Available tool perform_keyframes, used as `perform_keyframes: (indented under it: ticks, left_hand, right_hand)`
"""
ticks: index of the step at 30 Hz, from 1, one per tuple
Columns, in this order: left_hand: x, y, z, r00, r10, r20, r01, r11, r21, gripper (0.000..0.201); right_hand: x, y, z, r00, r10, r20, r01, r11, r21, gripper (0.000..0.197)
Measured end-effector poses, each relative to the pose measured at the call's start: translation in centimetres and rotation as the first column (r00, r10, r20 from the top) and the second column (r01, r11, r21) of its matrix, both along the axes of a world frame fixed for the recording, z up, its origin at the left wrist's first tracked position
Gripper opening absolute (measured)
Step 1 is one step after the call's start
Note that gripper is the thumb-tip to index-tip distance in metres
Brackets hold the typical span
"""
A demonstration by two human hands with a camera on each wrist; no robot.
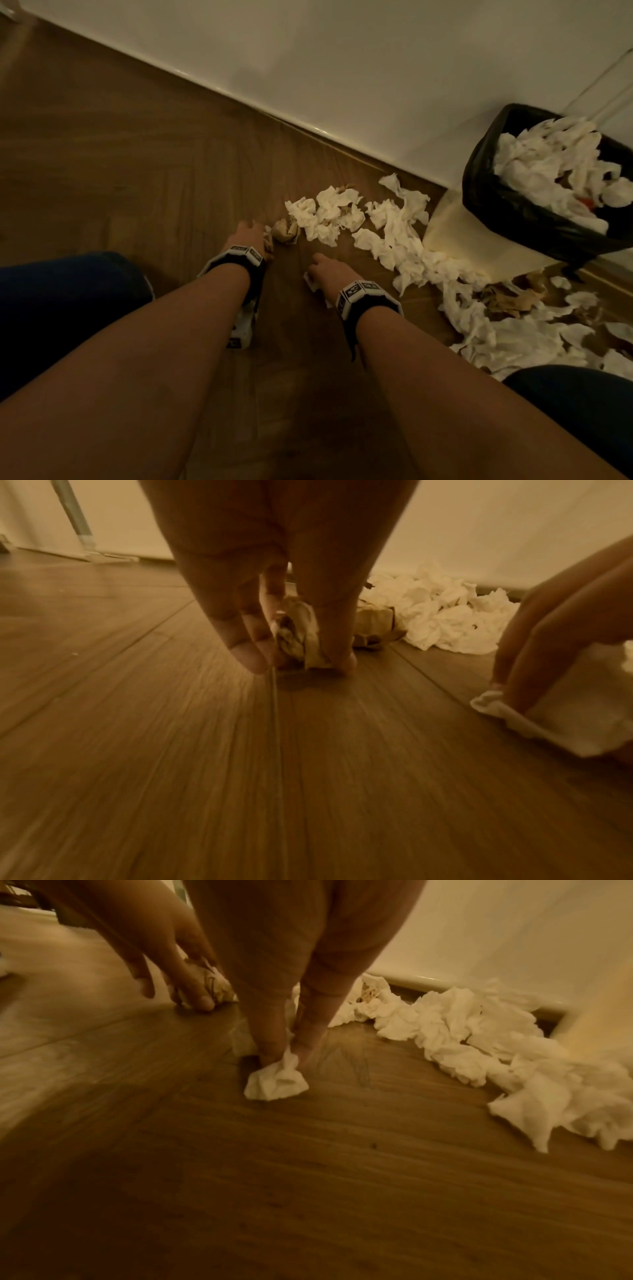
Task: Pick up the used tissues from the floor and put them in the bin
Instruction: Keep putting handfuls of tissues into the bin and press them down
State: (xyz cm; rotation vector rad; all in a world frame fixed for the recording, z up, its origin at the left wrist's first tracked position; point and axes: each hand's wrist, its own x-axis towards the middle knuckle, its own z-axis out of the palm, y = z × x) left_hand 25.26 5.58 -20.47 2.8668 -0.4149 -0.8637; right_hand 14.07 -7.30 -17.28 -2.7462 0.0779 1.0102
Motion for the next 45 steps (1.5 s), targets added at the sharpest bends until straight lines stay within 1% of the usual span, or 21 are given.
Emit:
perform_keyframes:
  ticks: [2,5,7,8,9,11,13,17,21,23,26,28,32,34,35,37,39,40,42,44,45]
  left_hand:
    - [-0.1,-0.2,0.2,1.000,0.008,0.007,-0.008,1.000,0.015,0.056]
    - [-0.4,-0.6,0.4,1.000,-0.006,0.015,0.006,0.999,0.035,0.059]
    - [-0.6,-0.8,0.2,0.997,0.074,0.025,-0.073,0.996,-0.041,0.052]
    - [-0.7,-0.9,0.2,0.992,0.119,0.035,-0.115,0.990,-0.083,0.046]
    - [-0.9,-1.0,0.2,0.988,0.148,0.038,-0.143,0.984,-0.104,0.041]
    - [-1.3,-1.2,0.3,0.986,0.164,0.030,-0.160,0.981,-0.108,0.038]
    - [-1.7,-1.6,0.7,0.989,0.148,0.022,-0.146,0.987,-0.074,0.035]
    - [-2.4,-2.5,2.9,0.999,0.053,0.007,-0.053,0.998,-0.016,0.031]
    - [-3.7,-4.4,7.1,0.998,-0.048,0.052,0.052,0.994,-0.091,0.028]
    - [-4.7,-5.8,9.5,0.995,-0.047,0.092,0.062,0.984,-0.164,0.027]
    - [-6.0,-8.3,13.5,0.995,-0.045,0.085,0.066,0.962,-0.264,0.027]
    - [-7.0,-10.1,16.3,0.991,-0.101,0.089,0.123,0.947,-0.298,0.027]
    - [-9.5,-14.4,22.0,0.947,-0.236,0.219,0.306,0.870,-0.385,0.027]
    - [-10.7,-16.8,24.2,0.911,-0.336,0.238,0.403,0.844,-0.354,0.029]
    - [-11.3,-18.0,25.1,0.888,-0.393,0.241,0.455,0.830,-0.323,0.035]
    - [-12.2,-20.2,26.6,0.846,-0.444,0.297,0.521,0.806,-0.281,0.049]
    - [-12.5,-22.0,27.3,0.819,-0.411,0.400,0.539,0.790,-0.292,0.056]
    - [-12.5,-22.8,27.5,0.821,-0.377,0.429,0.529,0.786,-0.321,0.057]
    - [-12.6,-24.4,27.7,0.841,-0.326,0.432,0.497,0.780,-0.381,0.053]
    - [-12.7,-26.2,27.7,0.852,-0.313,0.419,0.484,0.776,-0.405,0.048]
    - [-12.7,-27.0,27.5,0.855,-0.311,0.414,0.481,0.775,-0.409,0.049]
  right_hand:
    - [0.1,0.1,-0.3,1.000,-0.013,0.005,0.013,1.000,0.000,0.030]
    - [0.6,0.0,-0.8,0.999,-0.052,-0.008,0.052,0.999,-0.005,0.029]
    - [1.2,-0.2,-0.9,0.988,-0.135,-0.072,0.136,0.991,0.014,0.016]
    - [1.5,-0.2,-0.9,0.977,-0.178,-0.117,0.182,0.983,0.016,0.014]
    - [1.7,-0.3,-0.9,0.974,-0.192,-0.124,0.196,0.980,0.019,0.019]
    - [1.5,-0.4,-0.9,0.978,-0.207,-0.031,0.206,0.978,-0.010,0.029]
    - [0.9,-0.8,-0.5,0.967,-0.242,0.078,0.244,0.970,-0.006,0.029]
    - [0.6,-1.9,1.8,0.913,-0.362,0.188,0.362,0.932,0.034,0.032]
    - [-0.3,-3.6,6.1,0.851,-0.454,0.264,0.442,0.890,0.110,0.032]
    - [-1.4,-5.0,8.5,0.842,-0.475,0.256,0.469,0.879,0.087,0.029]
    - [-2.7,-6.8,11.8,0.764,-0.576,0.291,0.572,0.813,0.108,0.033]
    - [-3.7,-7.9,14.2,0.713,-0.611,0.343,0.609,0.783,0.127,0.033]
    - [-6.9,-11.5,19.3,0.613,-0.638,0.466,0.651,0.742,0.160,0.031]
    - [-8.2,-13.3,21.2,0.600,-0.618,0.508,0.666,0.738,0.113,0.033]
    - [-8.9,-14.1,22.0,0.593,-0.613,0.522,0.677,0.731,0.089,0.034]
    - [-10.2,-15.8,23.1,0.534,-0.638,0.555,0.739,0.671,0.058,0.042]
    - [-11.2,-17.5,23.4,0.422,-0.715,0.558,0.796,0.587,0.150,0.047]
    - [-11.7,-18.1,23.4,0.394,-0.732,0.555,0.790,0.578,0.202,0.044]
    - [-12.4,-19.5,23.5,0.338,-0.777,0.532,0.795,0.538,0.280,0.041]
    - [-12.7,-20.9,23.6,0.232,-0.848,0.476,0.818,0.435,0.376,0.036]
    - [-12.9,-21.7,23.8,0.220,-0.860,0.460,0.826,0.415,0.381,0.034]
